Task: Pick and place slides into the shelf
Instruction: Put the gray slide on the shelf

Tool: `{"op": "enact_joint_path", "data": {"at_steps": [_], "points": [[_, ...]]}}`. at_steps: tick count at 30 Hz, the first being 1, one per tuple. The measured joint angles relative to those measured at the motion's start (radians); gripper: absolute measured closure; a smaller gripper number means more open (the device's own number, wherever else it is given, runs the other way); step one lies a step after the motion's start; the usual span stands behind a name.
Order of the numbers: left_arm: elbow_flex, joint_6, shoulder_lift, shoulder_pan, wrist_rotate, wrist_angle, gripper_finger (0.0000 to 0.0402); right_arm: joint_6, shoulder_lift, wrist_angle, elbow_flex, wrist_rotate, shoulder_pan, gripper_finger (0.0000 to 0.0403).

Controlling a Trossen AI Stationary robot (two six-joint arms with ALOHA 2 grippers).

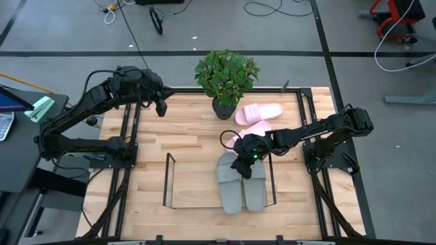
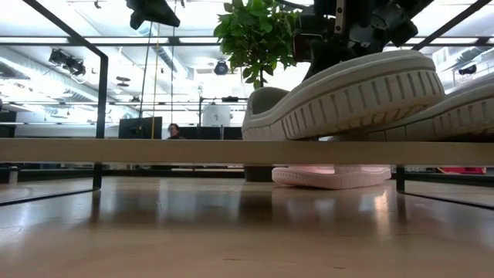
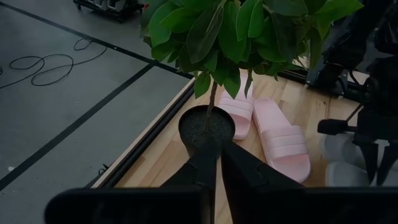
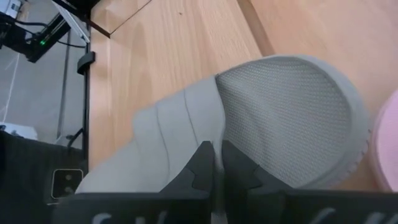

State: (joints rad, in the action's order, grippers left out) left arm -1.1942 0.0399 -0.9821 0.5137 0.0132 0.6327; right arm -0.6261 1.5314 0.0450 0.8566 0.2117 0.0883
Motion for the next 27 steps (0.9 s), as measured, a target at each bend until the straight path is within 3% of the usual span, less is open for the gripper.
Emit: {"op": "enact_joint_path", "data": {"at_steps": [16,27], "points": [[0.000,-0.001,0.000,0.000,0.000,0.000,0.0381,0.060,0.000,0.018,0.000,-0.024,0.000,0.0388],[0.000,-0.001,0.000,0.000,0.000,0.000,0.0373,0.090,0.000,0.028,0.000,-0.015,0.000,0.0314]]}}
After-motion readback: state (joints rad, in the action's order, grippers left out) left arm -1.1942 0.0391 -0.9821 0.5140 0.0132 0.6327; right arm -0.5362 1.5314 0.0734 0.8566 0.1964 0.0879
